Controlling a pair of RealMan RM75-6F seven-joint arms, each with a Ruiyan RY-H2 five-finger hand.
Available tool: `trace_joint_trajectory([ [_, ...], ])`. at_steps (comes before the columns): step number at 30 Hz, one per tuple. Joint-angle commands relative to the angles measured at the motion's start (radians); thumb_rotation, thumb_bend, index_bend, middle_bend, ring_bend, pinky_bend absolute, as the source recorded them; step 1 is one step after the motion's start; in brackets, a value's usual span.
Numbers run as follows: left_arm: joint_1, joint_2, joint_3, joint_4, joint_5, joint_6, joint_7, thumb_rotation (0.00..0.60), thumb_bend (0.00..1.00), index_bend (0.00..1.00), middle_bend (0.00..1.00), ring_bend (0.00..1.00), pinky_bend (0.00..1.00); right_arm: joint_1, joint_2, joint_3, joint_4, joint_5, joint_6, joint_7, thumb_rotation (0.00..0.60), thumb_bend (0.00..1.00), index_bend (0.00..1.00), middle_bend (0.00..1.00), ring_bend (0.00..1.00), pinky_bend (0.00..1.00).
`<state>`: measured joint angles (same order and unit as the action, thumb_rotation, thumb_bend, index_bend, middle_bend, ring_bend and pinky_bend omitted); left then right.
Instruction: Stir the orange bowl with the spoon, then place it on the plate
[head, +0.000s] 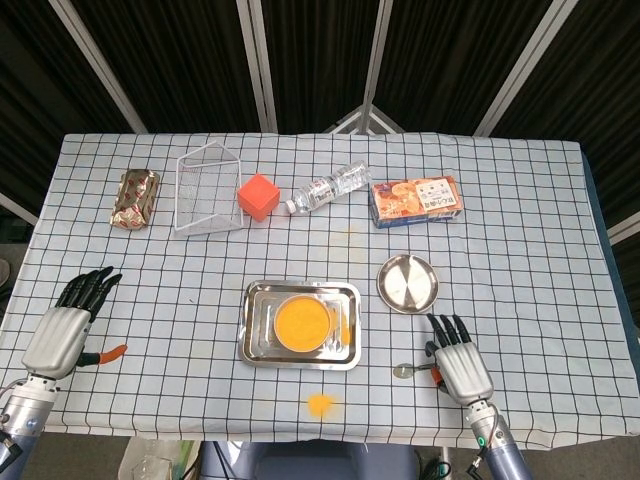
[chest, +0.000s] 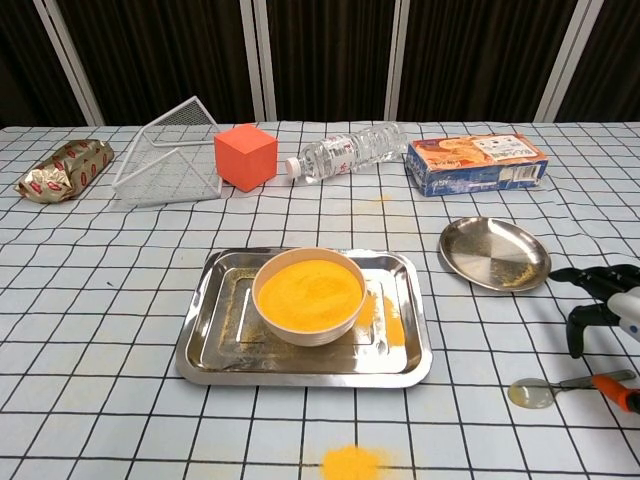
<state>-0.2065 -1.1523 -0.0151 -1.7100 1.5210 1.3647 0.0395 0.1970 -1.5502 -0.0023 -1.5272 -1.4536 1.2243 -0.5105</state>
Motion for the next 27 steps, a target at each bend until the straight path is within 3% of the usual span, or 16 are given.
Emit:
trace_joint_trajectory([
  [1, 0.0, 0.0, 0.0, 0.0, -0.001, 0.0, 0.001, 0.6, 0.0, 0.0, 0.0, 0.0, 0.02, 0.0, -0.003, -0.005, 0.004, 0.003, 0.0, -0.004, 0.6, 0.45, 0.48, 0.08, 0.0, 0.0],
  [27, 0.001, 0.001, 0.002, -0.003, -0.001, -0.001, 0.001, 0.6, 0.0, 0.0, 0.0, 0.0, 0.02, 0.002, -0.037, -0.021, 0.031, 0.037, -0.001, -0.031, 0.6, 0.45, 0.52, 0.09, 0.0, 0.0],
])
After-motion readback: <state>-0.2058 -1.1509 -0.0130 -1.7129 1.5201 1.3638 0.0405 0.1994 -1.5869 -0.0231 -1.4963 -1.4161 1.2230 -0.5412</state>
